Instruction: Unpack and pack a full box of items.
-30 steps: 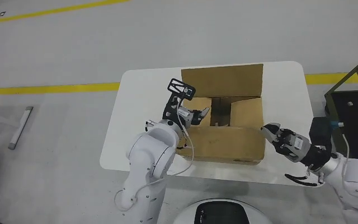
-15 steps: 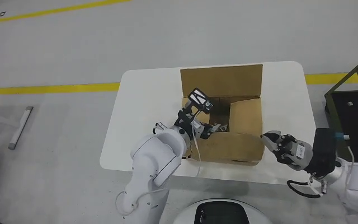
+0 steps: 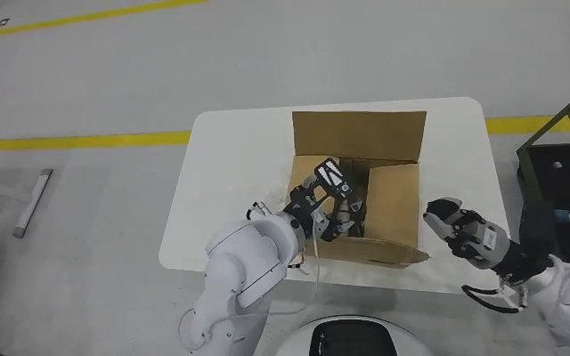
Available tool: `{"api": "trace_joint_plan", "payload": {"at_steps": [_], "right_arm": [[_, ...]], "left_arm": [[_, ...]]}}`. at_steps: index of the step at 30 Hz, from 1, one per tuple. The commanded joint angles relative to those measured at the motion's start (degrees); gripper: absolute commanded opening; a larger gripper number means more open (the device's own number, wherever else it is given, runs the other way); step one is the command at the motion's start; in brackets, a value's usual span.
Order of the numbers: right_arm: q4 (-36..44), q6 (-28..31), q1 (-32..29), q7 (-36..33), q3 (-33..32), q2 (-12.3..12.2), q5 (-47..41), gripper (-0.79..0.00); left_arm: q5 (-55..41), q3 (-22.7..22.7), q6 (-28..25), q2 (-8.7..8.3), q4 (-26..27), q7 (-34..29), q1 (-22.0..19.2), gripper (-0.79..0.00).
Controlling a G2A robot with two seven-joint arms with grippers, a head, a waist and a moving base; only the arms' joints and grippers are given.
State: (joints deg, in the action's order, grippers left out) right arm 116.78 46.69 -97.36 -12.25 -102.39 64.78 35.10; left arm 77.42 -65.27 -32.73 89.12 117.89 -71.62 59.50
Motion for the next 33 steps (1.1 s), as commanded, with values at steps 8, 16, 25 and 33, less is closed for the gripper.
{"api": "trace_joint_plan", "payload": {"at_steps": [8,16,25,33], "right_arm": [[0.45,1.66,0.03,-6.40,4.06,-0.55,0.05,-0.785],[-0.75,7.76,0.20,-8.40,5.96,-1.19,-1.22,-0.785],[-0.40,11.31,-0.53,-15.93,8.87,-2.65,-0.58,-0.785],[-0.47,11.31,-0.53,-19.47,10.16,-3.94,-0.44,-0.785]], "left_arm": [[-5.43,1.17,1.77,-2.32,1.81,-1.71,-0.98,0.000],[-4.27,-0.25,4.22,-3.46,1.27,-1.77,-3.57,0.000],[-4.04,0.27,6.29,-3.95,-0.04,-0.10,-4.61,0.000],[-2.57,1.33,10.24,-4.13,-1.50,1.97,-5.33,0.000]]}}
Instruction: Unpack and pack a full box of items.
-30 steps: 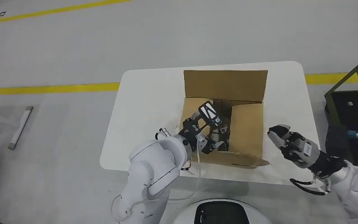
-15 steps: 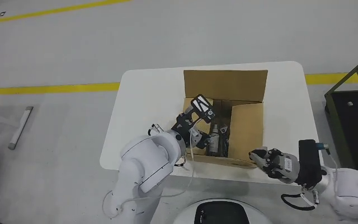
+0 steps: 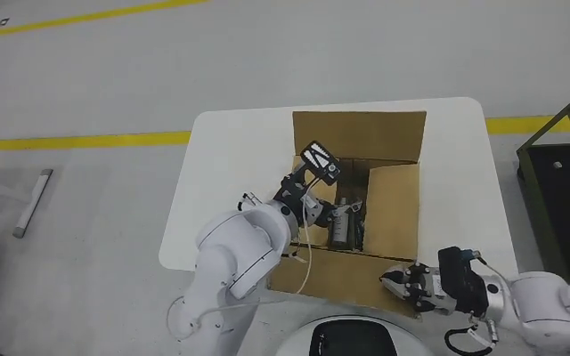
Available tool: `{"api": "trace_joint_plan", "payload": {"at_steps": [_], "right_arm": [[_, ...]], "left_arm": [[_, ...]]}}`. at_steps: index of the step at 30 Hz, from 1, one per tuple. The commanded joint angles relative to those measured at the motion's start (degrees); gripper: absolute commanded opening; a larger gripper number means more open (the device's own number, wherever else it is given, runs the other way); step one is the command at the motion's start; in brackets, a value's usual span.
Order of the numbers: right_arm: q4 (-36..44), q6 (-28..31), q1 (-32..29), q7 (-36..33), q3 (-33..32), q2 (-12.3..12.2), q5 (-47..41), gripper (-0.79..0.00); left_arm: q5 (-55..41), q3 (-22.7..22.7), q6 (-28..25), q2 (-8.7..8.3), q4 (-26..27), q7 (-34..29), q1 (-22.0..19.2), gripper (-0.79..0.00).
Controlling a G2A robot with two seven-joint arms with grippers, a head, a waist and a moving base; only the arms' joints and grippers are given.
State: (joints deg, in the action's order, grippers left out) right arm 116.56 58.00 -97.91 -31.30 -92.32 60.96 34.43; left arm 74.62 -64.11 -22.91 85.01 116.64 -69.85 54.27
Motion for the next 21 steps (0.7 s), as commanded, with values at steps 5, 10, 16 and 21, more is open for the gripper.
{"api": "trace_joint_plan", "payload": {"at_steps": [5,10,16,21], "right_arm": [[-1.32,-1.91,-0.13,-1.99,0.87,-0.58,0.23,-0.785],[-1.85,-3.23,-0.26,-2.63,1.26,-0.99,-0.09,-0.785],[-1.52,-4.41,-0.61,1.63,-0.63,-1.25,-1.88,-0.785],[-1.96,-7.03,-2.92,7.48,-7.78,-1.40,-1.25,-0.785]], "left_arm": [[1.36,0.55,4.08,-0.03,-1.14,1.58,-0.55,0.000],[2.05,1.30,5.84,-0.02,-2.38,2.46,-1.29,0.000],[2.54,2.52,7.15,-0.03,-3.61,3.30,-1.53,0.000],[3.80,3.55,9.60,0.04,-5.06,3.72,-1.39,0.000]]}}
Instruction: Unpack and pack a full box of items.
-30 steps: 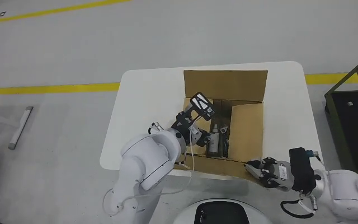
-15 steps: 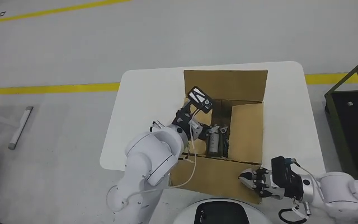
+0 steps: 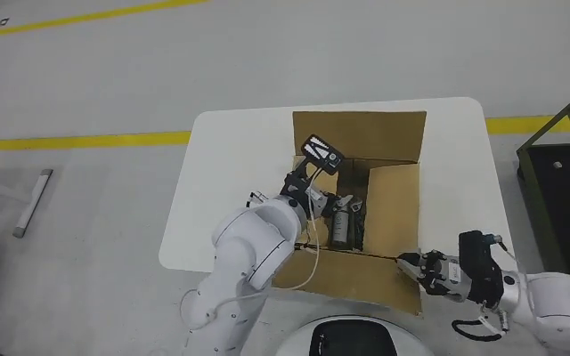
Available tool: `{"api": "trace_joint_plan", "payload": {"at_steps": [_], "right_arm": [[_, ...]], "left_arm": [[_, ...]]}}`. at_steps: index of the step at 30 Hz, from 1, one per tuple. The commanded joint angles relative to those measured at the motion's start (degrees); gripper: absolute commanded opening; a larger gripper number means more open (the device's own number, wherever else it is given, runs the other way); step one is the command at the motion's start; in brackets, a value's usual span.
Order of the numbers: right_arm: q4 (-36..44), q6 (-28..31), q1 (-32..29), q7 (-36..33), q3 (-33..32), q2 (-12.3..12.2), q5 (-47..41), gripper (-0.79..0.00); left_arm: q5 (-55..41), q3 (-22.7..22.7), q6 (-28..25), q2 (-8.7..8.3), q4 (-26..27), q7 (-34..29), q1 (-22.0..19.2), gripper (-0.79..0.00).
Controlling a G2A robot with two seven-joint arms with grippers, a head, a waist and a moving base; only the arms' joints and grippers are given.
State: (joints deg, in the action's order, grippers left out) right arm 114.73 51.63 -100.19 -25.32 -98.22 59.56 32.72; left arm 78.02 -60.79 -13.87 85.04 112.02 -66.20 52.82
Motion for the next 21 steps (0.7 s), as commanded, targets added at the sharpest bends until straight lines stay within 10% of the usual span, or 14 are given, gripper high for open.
{"api": "trace_joint_plan", "payload": {"at_steps": [1,21], "right_arm": [[-0.34,-1.29,-0.99,2.45,-3.02,0.01,0.82,-0.785],[2.66,-24.02,-4.84,19.28,-4.58,2.06,10.70,-0.785]], "left_arm": [[1.03,0.47,0.55,-0.01,-0.71,-0.06,0.03,0.000],[17.02,7.28,-1.37,-0.36,-9.71,3.39,1.89,0.000]]}}
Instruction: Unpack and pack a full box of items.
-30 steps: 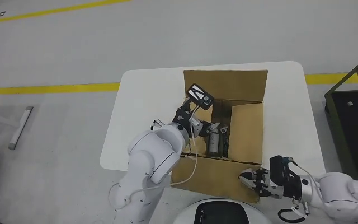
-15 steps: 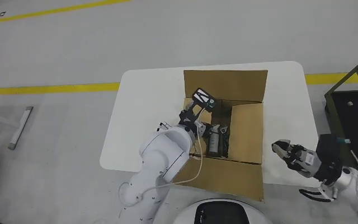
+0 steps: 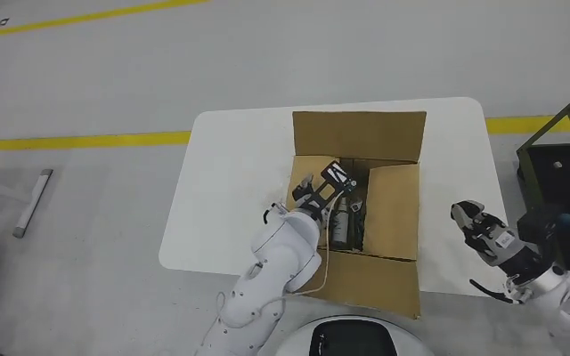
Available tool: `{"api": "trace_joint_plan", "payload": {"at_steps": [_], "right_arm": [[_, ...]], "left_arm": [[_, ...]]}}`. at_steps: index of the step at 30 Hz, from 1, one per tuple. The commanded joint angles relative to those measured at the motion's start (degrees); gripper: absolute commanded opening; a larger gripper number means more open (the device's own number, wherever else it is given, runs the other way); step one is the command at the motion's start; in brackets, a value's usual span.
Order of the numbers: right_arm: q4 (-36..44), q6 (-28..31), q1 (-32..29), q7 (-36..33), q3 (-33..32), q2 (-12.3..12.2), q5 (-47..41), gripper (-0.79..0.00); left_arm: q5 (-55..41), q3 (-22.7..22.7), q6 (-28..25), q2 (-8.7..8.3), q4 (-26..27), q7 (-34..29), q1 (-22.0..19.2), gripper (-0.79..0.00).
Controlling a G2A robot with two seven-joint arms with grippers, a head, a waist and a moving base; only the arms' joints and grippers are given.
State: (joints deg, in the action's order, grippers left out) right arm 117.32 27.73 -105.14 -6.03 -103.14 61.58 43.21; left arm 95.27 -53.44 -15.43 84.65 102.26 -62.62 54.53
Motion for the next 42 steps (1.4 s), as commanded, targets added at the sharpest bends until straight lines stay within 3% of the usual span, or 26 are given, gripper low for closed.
{"api": "trace_joint_plan", "payload": {"at_steps": [1,2,3,4,8,9,17,27,28,29,30,31,32,38,42], "right_arm": [[0.11,-0.31,0.21,-0.05,0.71,0.07,0.46,-0.785],[0.16,-0.46,0.33,-0.02,1.05,0.10,0.68,-0.785],[0.16,-0.52,0.44,0.02,1.35,0.14,0.84,-0.785],[0.23,-0.64,0.53,0.02,1.64,0.17,0.95,-0.785],[0.43,-0.91,0.87,0.13,2.31,0.27,1.46,-0.785],[0.43,-0.99,0.94,0.14,2.47,0.30,1.42,-0.785],[0.79,-1.22,1.65,-0.03,3.76,0.49,1.65,-0.785],[0.40,-0.02,4.69,-1.36,5.32,0.52,2.23,-0.785],[0.12,0.33,5.15,-1.74,5.55,0.50,2.24,-0.785],[-0.14,0.89,5.66,-2.54,5.85,0.45,2.56,-0.785],[-0.47,1.28,6.20,-3.24,6.09,0.41,2.76,-0.785],[-0.86,1.59,6.72,-4.02,6.41,0.37,2.80,-0.785],[-1.32,1.84,7.23,-4.85,6.74,0.34,2.82,-0.785],[-2.70,2.13,9.31,-6.76,8.31,0.31,2.35,-0.785],[-3.24,2.03,9.66,-7.00,8.90,0.33,2.30,-0.785]], "left_arm": [[0.40,-0.03,-0.03,0.00,-0.04,-0.35,0.23,0.000],[1.54,0.07,-0.49,-0.06,-0.24,-0.41,0.19,-0.003],[2.84,0.18,-0.92,-0.13,-0.39,-0.09,0.18,-0.068],[4.00,0.20,-1.17,-0.19,-0.61,0.19,0.27,-0.169],[5.20,-0.30,-1.47,-0.29,-0.27,1.07,0.93,-0.705],[5.49,-0.42,-1.57,-0.31,-0.07,1.19,1.04,-0.785],[5.74,-1.93,-0.88,-0.27,1.87,2.00,1.75,-0.785],[-6.34,-5.43,8.44,0.92,5.46,-1.30,1.59,-0.785],[-7.64,-5.72,9.28,1.05,5.61,-1.81,1.34,-0.730],[-8.48,-6.06,10.07,1.15,5.77,-2.22,0.97,-0.533],[-9.02,-6.29,10.58,1.23,5.79,-2.58,0.63,-0.249],[-9.55,-6.57,11.16,1.30,5.76,-2.88,0.35,-0.163],[-9.81,-6.72,11.25,1.34,5.74,-3.19,0.06,0.000],[-9.04,-7.92,10.95,1.27,5.95,-4.17,-0.75,0.000],[-4.33,-8.30,5.85,0.73,6.89,-3.45,-1.31,0.000]]}}
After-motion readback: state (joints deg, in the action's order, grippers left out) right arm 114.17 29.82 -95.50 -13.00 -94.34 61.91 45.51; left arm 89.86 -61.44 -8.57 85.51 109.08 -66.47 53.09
